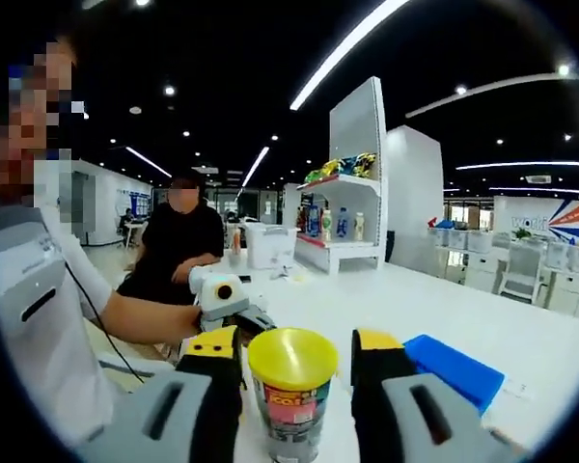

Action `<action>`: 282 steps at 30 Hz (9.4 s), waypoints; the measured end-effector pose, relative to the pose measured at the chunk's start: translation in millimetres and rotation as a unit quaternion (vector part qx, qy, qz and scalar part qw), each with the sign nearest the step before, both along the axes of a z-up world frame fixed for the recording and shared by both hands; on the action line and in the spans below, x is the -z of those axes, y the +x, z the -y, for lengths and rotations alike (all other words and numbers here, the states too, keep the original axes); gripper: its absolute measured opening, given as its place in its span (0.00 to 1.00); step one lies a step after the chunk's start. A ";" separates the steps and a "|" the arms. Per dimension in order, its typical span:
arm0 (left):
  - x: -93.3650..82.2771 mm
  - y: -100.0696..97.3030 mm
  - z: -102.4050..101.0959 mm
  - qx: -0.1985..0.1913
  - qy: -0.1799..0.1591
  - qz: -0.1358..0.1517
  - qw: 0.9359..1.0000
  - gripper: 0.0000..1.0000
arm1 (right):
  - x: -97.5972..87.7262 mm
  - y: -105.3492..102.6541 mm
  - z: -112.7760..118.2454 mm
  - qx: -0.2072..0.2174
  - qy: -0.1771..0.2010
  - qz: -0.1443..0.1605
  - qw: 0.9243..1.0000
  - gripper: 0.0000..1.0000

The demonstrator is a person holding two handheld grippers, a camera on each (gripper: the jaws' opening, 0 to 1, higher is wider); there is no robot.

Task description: Open the lid of the chip container on the table, take out the chips, place them into the box in front of the container, and close the lid

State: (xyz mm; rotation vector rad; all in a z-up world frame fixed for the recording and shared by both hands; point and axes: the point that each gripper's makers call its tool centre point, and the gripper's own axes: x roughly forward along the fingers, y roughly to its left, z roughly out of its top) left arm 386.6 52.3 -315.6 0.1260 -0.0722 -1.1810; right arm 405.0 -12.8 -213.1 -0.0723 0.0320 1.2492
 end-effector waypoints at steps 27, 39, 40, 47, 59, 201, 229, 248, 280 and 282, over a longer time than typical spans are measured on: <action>0.2 -9.8 -14.9 -0.003 -0.031 -0.023 0.999 0.52 | -1.2 5.3 -30.4 -0.028 -0.028 0.033 0.999 0.01; -9.1 -12.9 -25.8 -0.004 -0.072 -0.028 0.997 0.51 | 3.1 0.3 -47.4 -0.066 -0.029 0.020 0.997 0.01; -10.1 -12.7 -26.9 -0.005 -0.076 -0.027 0.997 0.51 | 5.1 -1.1 -48.9 -0.071 -0.034 0.016 0.997 0.01; -7.4 -10.7 -31.2 -0.017 -0.073 -0.026 0.997 0.51 | 18.1 1.3 -56.2 -0.081 -0.046 -0.012 0.996 0.01; -4.3 -7.2 -33.5 -0.040 -0.076 -0.024 0.996 0.53 | 14.8 -0.5 -59.5 -0.094 -0.039 -0.025 0.994 0.01; 36.8 94.8 -51.9 -0.176 -0.028 -0.030 0.983 0.74 | 146.9 114.5 137.0 0.249 -0.084 -0.027 0.965 0.42; 84.3 181.6 -32.9 -0.197 0.018 -0.067 0.978 0.75 | 183.1 163.7 104.0 0.228 -0.105 -0.031 0.968 0.49; 93.5 207.2 -14.5 -0.185 0.025 -0.078 0.979 0.71 | 193.0 192.3 86.0 0.200 -0.073 -0.058 0.975 0.54; 98.8 210.8 -18.1 -0.198 0.038 -0.069 0.977 0.41 | 211.6 209.4 88.7 0.226 -0.090 -0.054 0.968 0.35; 98.7 210.0 -18.3 -0.200 0.039 -0.065 0.977 0.39 | 211.5 209.9 88.8 0.228 -0.091 -0.049 0.968 0.35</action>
